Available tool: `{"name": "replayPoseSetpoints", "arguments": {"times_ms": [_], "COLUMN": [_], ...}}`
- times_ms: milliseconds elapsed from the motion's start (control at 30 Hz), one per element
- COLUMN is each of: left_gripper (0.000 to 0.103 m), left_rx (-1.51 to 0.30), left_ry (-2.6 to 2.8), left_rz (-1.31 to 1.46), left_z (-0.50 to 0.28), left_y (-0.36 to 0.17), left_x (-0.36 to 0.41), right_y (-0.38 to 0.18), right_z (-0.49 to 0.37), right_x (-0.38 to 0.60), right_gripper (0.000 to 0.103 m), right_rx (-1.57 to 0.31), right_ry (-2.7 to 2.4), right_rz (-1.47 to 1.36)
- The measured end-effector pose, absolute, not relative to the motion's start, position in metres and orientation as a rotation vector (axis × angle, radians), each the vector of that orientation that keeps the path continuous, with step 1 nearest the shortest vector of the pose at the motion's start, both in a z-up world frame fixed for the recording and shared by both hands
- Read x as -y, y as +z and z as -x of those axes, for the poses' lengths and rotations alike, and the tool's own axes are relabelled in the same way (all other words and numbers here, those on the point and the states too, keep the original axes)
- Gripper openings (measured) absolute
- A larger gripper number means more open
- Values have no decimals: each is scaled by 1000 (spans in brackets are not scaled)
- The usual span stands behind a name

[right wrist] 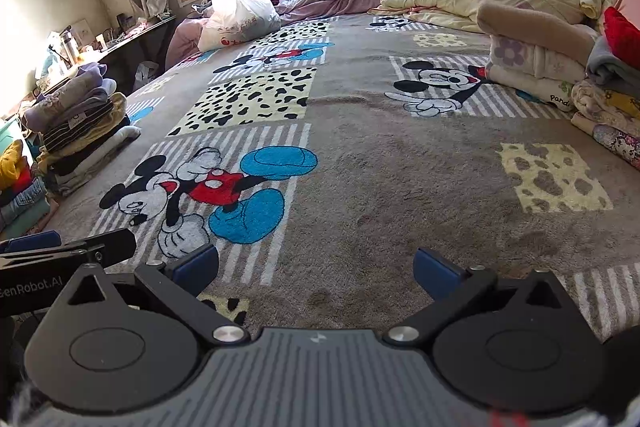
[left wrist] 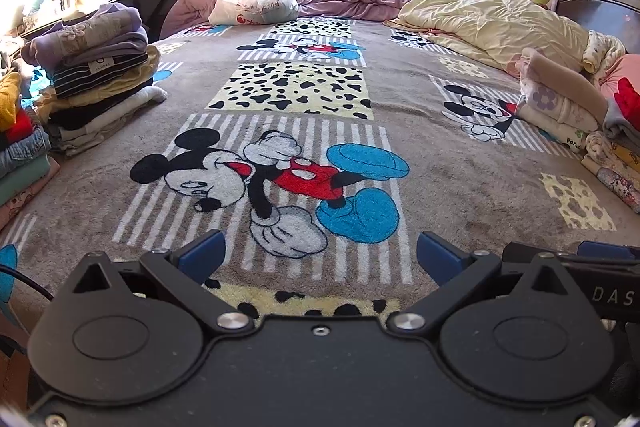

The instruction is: Fold clothes

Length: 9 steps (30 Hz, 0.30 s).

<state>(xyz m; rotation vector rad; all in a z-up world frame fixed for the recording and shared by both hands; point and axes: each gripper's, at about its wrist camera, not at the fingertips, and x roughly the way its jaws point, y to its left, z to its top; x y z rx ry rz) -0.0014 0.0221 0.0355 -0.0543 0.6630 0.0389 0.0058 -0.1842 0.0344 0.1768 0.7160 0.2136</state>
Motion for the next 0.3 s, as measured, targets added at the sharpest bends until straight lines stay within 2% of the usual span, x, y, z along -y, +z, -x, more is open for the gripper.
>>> {"name": "replayPoseSetpoints", "arguments": {"times_ms": [300], "left_gripper": [103], "left_rx": [-632], "left_ry": [33], "left_rz": [48], "left_z": [1], "left_y": [35], "left_x": [-23], "right_y": [25], "right_z": [-12], "right_x": [180], "right_gripper": [103], "right_rx": [-743], "right_ry": [224], "right_rz": [-174]}}
